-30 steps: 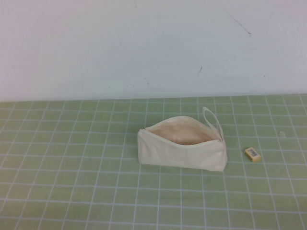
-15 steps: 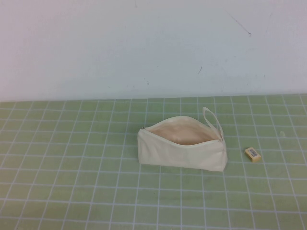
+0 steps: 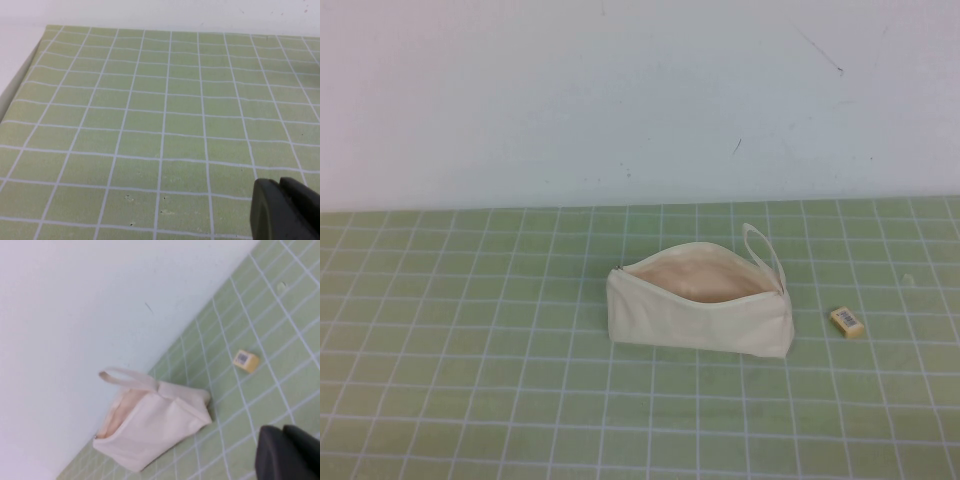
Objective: Put eraser into pencil case
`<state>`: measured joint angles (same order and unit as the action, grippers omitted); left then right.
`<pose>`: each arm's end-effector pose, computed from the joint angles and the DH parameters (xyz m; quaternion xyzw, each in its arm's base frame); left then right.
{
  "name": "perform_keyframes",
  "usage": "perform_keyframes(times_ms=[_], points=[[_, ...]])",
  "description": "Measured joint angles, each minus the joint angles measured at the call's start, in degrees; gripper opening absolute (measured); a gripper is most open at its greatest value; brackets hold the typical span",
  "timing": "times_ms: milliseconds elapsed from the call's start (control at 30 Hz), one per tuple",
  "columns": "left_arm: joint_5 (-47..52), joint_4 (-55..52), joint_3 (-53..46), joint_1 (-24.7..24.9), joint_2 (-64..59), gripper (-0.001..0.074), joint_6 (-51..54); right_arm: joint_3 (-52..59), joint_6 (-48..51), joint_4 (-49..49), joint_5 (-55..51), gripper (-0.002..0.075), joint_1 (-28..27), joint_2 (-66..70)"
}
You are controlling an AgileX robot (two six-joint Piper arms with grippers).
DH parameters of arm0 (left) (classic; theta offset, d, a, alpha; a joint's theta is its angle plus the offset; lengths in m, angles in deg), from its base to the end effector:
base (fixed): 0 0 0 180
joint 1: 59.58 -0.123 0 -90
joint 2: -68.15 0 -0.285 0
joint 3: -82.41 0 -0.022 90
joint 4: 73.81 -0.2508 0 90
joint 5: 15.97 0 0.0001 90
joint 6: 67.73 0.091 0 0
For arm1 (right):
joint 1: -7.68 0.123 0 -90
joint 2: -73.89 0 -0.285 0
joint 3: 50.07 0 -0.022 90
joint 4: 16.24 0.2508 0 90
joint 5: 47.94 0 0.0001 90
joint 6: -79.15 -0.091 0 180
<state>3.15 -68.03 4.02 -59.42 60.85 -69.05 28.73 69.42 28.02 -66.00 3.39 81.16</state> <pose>0.0537 -0.0032 0.1768 -0.0357 0.7910 -0.0500 0.6087 0.0550 0.0157 0.1839 0.2983 0.6994 0.3390 0.5540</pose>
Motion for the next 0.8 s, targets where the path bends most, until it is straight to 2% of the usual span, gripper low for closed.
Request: perform_keyframes(times_ms=[300,433,567,633,800], points=[[0.00,0.00,0.00,0.00,0.00,-0.0003,0.00,0.00,10.05,0.58,4.36,-0.0001,0.00,0.00],[0.00,0.00,0.00,0.00,0.00,-0.0003,0.00,-1.94,17.04,0.72,2.00,-0.0001,0.00,0.00],[0.00,0.00,0.00,0.00,0.00,-0.0003,0.00,-10.31,31.02,-1.62,-4.48,-0.0001,0.00,2.89],[0.00,0.00,0.00,0.00,0.00,-0.0003,0.00,-18.93,38.96,-9.17,-11.63,-0.0001,0.00,10.34],[0.00,0.00,0.00,0.00,0.00,-0.0003,0.00,-36.33,42.14,-23.58,-26.19,-0.0001,0.00,28.76]])
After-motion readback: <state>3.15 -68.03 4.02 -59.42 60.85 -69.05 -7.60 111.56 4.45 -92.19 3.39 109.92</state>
